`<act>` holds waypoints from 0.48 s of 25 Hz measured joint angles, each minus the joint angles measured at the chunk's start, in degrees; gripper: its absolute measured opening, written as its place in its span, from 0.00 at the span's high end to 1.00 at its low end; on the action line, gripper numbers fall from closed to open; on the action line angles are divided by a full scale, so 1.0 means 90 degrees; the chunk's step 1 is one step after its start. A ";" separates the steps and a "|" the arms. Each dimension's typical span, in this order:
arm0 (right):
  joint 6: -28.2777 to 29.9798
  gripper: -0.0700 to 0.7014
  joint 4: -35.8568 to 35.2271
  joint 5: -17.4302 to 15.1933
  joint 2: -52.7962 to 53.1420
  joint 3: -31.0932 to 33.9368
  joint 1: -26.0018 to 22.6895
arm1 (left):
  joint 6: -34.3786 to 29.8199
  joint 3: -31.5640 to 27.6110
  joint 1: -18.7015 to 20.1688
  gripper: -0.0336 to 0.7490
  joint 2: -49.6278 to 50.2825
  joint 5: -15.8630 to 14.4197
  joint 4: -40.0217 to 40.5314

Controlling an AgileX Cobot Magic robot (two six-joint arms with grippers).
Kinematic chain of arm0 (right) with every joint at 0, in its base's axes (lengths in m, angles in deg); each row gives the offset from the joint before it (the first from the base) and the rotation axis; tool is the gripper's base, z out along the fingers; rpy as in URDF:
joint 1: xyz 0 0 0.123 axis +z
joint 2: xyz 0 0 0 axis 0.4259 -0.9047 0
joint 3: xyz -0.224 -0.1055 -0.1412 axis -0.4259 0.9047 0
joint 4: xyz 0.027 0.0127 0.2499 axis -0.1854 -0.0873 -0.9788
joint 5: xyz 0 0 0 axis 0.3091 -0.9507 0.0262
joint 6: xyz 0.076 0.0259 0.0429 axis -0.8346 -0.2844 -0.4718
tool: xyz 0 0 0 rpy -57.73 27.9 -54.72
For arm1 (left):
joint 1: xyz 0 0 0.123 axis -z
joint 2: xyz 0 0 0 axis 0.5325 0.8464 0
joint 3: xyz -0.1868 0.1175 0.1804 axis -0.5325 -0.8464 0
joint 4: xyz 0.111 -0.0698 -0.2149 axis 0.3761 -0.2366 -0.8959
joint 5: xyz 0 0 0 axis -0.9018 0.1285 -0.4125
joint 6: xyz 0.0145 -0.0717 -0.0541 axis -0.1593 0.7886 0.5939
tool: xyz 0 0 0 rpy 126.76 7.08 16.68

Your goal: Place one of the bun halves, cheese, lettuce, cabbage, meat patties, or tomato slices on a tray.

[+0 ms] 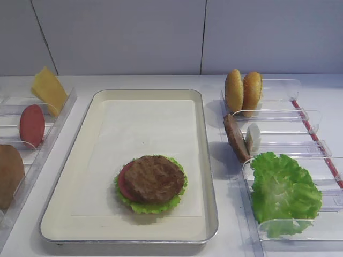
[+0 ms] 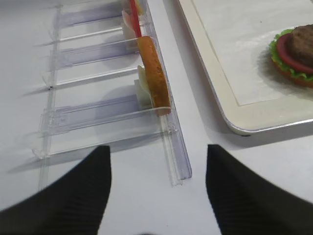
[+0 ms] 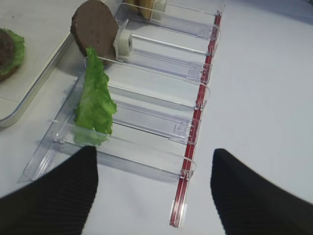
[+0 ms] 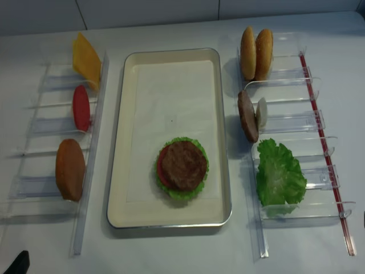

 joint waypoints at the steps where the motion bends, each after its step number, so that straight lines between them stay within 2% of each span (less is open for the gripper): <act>1: 0.0000 0.25 0.0000 -0.0064 0.0180 0.0058 0.0000 | 0.0000 0.0000 0.0000 0.43 0.0000 0.0000 0.0000; 7: 0.0000 0.25 0.0000 -0.0265 0.0954 0.0224 0.0000 | 0.0000 0.0000 0.0000 0.43 0.0000 0.0000 0.0000; 12: -0.0002 0.26 0.0000 -0.0282 0.0997 0.0224 0.0000 | 0.0000 0.0000 0.0000 0.43 0.0000 0.0000 0.0000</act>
